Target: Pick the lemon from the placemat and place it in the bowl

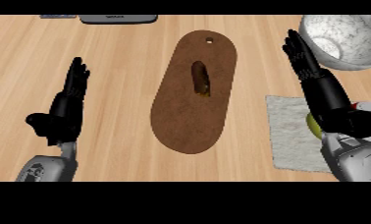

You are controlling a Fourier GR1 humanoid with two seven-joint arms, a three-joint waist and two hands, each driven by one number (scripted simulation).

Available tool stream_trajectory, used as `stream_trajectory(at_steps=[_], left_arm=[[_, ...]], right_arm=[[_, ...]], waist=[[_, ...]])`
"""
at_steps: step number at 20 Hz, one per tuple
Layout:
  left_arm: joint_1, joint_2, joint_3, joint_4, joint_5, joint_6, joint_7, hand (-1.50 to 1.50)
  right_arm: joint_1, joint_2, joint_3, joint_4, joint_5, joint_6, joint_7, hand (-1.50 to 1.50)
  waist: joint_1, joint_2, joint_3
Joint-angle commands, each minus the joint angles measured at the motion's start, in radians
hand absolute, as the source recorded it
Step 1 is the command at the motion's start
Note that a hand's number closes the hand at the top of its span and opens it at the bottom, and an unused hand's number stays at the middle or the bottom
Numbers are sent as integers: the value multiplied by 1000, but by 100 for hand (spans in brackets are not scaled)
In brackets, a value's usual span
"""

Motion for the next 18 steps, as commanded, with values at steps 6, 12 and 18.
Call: stream_trajectory(at_steps=[6, 12, 18], left_arm=[[50, -40, -70, -26, 132, -166, 79, 0], [32, -63, -116, -37, 178, -232, 130, 0], [-8, -57, -126, -64, 184, -255, 189, 0]], right_arm=[[306, 17, -288, -84, 18, -206, -385, 150], [499, 274, -404, 10, -27, -359, -687, -150], [752, 260, -326, -2, 193, -425, -788, -150]], waist=[[-141, -48, -8], [-72, -33, -10], [-24, -28, -16]])
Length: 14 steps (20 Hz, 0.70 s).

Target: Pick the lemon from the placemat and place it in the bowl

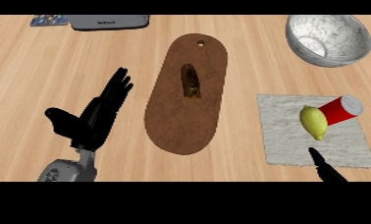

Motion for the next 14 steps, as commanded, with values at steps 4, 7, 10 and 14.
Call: stream_trajectory(at_steps=[4, 7, 10, 14], left_arm=[[-20, -10, -16, -5, 3, -12, 42, 0], [-3, 6, -25, -45, -6, -23, 55, 0], [-23, 2, -6, -30, 28, -61, 43, 0], [-44, -27, -18, 7, 6, -53, 34, 0]], right_arm=[[245, -31, 29, -113, 258, -217, 245, -150], [324, -88, 41, -220, 313, -180, 467, -150], [340, -147, 79, -279, 421, -125, 671, -150], [236, -185, 115, -365, 511, -25, 964, -150]], waist=[[34, 8, -7], [49, 8, -7], [59, 12, -7], [64, 13, -6]])
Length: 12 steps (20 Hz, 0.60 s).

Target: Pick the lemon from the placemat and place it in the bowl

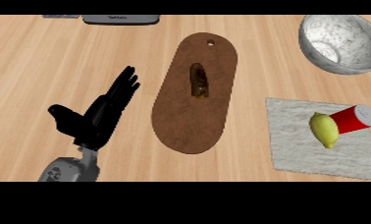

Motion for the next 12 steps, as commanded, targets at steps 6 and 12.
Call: stream_trajectory(at_steps=[6, 12], left_arm=[[44, -19, -30, -23, -33, -11, 1, 0], [-19, -15, 63, 11, 9, -36, 29, 0]], right_arm=[[-184, -109, -20, -102, 103, 244, 564, -150], [-277, -117, -17, -101, 139, 378, 734, -150]], waist=[[9, -4, 3], [-7, -6, 3]])
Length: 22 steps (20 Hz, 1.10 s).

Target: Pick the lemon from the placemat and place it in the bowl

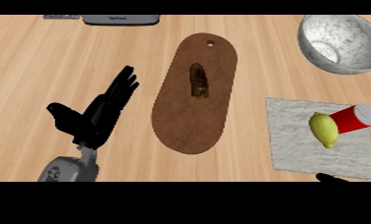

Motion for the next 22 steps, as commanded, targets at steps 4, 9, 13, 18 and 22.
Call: stream_trajectory(at_steps=[4, 9, 13, 18, 22], left_arm=[[-26, -35, 20, 48, -19, -23, 2, 0], [49, -27, 40, 6, -32, -54, -11, 0], [11, -46, 71, -3, -46, -66, 19, 0], [21, -64, 86, 28, -72, -84, -31, 0], [61, -67, 87, -3, -76, -101, -3, 0]], right_arm=[[-116, 66, 56, 135, 72, 86, 79, -150], [-116, 79, -12, 229, 51, 105, -34, -150], [-175, 100, -18, 224, 125, 153, 13, -150], [-206, 146, -56, 351, 131, 109, -79, -150], [-238, 202, -7, 278, 221, 128, 39, -150]], waist=[[-7, -2, 1], [-7, -3, 1], [-8, -3, 1], [-7, -2, 1], [-6, -3, 1]])
